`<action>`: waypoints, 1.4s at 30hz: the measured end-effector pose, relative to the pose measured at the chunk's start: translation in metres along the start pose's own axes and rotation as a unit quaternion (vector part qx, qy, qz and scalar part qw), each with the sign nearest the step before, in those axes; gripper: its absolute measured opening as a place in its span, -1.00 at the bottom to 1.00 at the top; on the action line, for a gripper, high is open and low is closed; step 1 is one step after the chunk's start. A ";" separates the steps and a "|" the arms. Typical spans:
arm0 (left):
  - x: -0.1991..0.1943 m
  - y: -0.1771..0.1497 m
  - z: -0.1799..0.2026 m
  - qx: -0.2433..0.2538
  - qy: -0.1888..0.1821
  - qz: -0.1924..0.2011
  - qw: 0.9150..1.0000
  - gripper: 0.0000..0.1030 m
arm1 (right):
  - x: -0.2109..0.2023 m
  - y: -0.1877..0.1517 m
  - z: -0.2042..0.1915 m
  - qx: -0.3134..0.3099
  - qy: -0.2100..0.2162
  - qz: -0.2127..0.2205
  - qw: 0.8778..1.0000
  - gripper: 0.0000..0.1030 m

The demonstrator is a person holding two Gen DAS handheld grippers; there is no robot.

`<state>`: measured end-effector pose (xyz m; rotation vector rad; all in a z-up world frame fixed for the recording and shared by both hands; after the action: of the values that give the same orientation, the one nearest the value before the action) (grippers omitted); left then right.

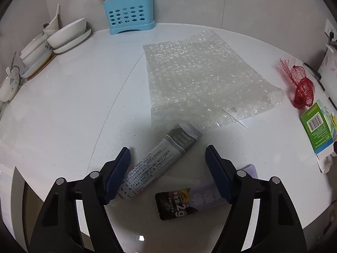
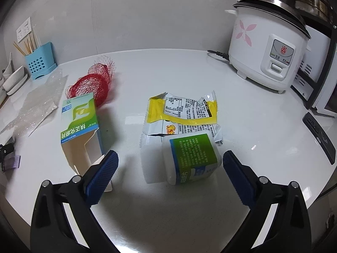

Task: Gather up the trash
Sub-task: 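Grasp the white-and-green pill bottle with the right tool while the left tool grasps the grey toothpaste tube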

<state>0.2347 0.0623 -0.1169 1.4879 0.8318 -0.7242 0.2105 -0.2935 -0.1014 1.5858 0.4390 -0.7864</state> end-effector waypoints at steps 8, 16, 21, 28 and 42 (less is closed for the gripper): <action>-0.008 -0.004 0.003 0.006 -0.005 -0.005 1.000 -0.46 | 0.000 0.004 0.002 -0.033 -0.017 0.013 0.999 0.85; -0.012 -0.007 0.008 0.009 -0.027 -0.007 1.000 -0.58 | 0.012 -0.001 0.003 -0.026 -0.008 -0.014 1.000 0.45; -0.013 -0.009 0.007 0.005 -0.031 -0.005 0.999 -0.58 | 0.013 -0.003 0.007 -0.015 -0.001 -0.016 1.000 0.33; -0.022 -0.008 0.005 0.002 -0.039 0.004 0.999 -0.59 | 0.009 -0.004 0.011 -0.007 -0.001 -0.007 1.000 0.33; -0.044 -0.009 0.002 -0.007 -0.050 0.019 0.999 -0.59 | -0.017 -0.005 0.001 -0.018 0.002 0.026 0.999 0.33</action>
<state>0.2026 0.0572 -0.0854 1.4384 0.7297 -0.7576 0.1949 -0.2910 -0.0930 1.5591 0.4107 -0.7312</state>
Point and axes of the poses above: each gripper's, at about its wrist camera, not at the fingertips, and x roughly the way its jaws point, z to its right, y to its top, the point moved 5 cm from there along x, roughly the way its jaws point, and after that the axes turned 6 degrees about x, right-handed, at the moved point
